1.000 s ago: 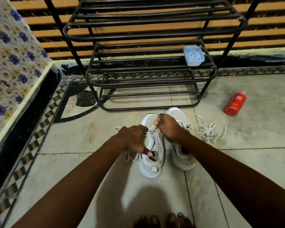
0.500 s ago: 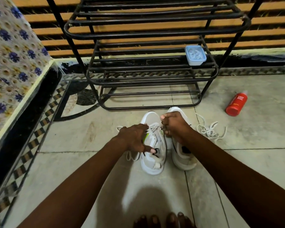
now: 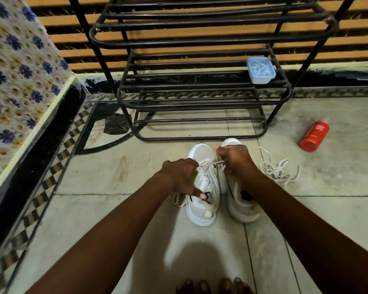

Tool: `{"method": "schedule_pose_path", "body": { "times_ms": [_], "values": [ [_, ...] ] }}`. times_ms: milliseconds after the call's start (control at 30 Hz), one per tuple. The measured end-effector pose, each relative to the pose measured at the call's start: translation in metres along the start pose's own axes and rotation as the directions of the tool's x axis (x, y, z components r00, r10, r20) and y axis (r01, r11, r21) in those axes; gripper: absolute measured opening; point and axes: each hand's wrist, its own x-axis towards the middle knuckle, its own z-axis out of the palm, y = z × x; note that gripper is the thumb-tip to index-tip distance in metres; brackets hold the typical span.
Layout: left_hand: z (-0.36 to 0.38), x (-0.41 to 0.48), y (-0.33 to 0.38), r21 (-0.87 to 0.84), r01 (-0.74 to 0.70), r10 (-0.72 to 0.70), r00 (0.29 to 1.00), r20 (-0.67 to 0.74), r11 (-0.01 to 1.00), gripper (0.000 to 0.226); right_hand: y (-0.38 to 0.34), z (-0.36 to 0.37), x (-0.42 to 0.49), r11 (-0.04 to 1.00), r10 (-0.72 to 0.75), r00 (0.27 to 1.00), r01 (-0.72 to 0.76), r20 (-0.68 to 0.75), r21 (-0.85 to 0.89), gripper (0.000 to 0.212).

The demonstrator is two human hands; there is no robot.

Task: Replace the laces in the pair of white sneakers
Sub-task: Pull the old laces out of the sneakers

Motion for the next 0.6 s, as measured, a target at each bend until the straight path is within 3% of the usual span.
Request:
{"method": "schedule_pose_path", "body": {
  "times_ms": [33,67,100,167,233,267,333,400,433,467,500,533,600],
  "values": [
    [-0.001,0.0,0.001,0.005,-0.001,0.001,1.0,0.001,1.0,0.109,-0.004,-0.002,-0.003,0.923,-0.178,0.977,0.208,0.119,-0.325,0.031],
    [-0.002,-0.001,0.002,0.003,0.001,-0.001,1.0,0.006,1.0,0.109,-0.006,-0.004,-0.004,0.787,-0.29,0.927,0.373,0.239,-0.491,0.027],
    [-0.004,-0.001,0.002,-0.001,0.003,-0.003,1.0,0.007,1.0,0.107,-0.009,-0.006,-0.005,0.727,-0.329,0.887,0.456,0.323,-0.513,0.024],
    [-0.003,-0.001,0.001,-0.015,0.005,-0.005,1.0,0.001,1.0,0.106,-0.012,-0.006,-0.006,0.837,-0.362,0.885,0.447,0.294,-0.316,0.022],
    [-0.003,-0.002,0.001,-0.039,0.012,-0.012,1.0,0.006,0.999,0.108,-0.013,-0.006,-0.007,0.972,-0.209,0.968,0.19,0.14,0.136,0.027],
    [-0.003,-0.003,0.001,-0.051,0.018,-0.017,1.0,0.01,0.999,0.109,-0.013,-0.007,-0.008,0.942,-0.102,0.987,0.057,0.121,0.329,0.028],
    [-0.003,-0.003,0.001,-0.06,0.022,-0.021,1.0,0.017,0.998,0.11,-0.01,-0.01,-0.008,0.907,-0.012,0.994,-0.035,0.109,0.421,0.032],
    [-0.004,-0.004,0.002,-0.055,0.027,-0.025,0.999,0.026,0.998,0.113,-0.009,-0.01,-0.01,0.986,-0.071,0.994,0.057,0.085,0.157,0.034],
    [-0.005,-0.004,0.003,-0.052,0.028,-0.026,0.999,0.029,0.998,0.115,-0.007,-0.011,-0.01,0.973,-0.177,0.98,0.188,0.09,-0.132,0.031],
    [-0.005,-0.004,0.003,-0.051,0.028,-0.027,0.999,0.027,0.998,0.116,-0.007,-0.013,-0.012,0.827,-0.323,0.936,0.35,0.137,-0.44,0.025],
    [-0.004,-0.004,0.002,-0.052,0.028,-0.027,0.999,0.021,0.998,0.116,-0.008,-0.013,-0.013,0.617,-0.415,0.874,0.474,0.252,-0.628,0.015],
    [-0.004,-0.004,0.002,-0.057,0.027,-0.026,1.0,0.016,0.998,0.115,-0.008,-0.015,-0.014,0.444,-0.425,0.823,0.552,0.376,-0.706,0.014],
    [-0.003,-0.004,0.001,-0.061,0.027,-0.027,1.0,0.007,0.998,0.116,-0.008,-0.017,-0.012,0.224,-0.365,0.759,0.634,0.539,-0.74,0.04]
  ]
}}
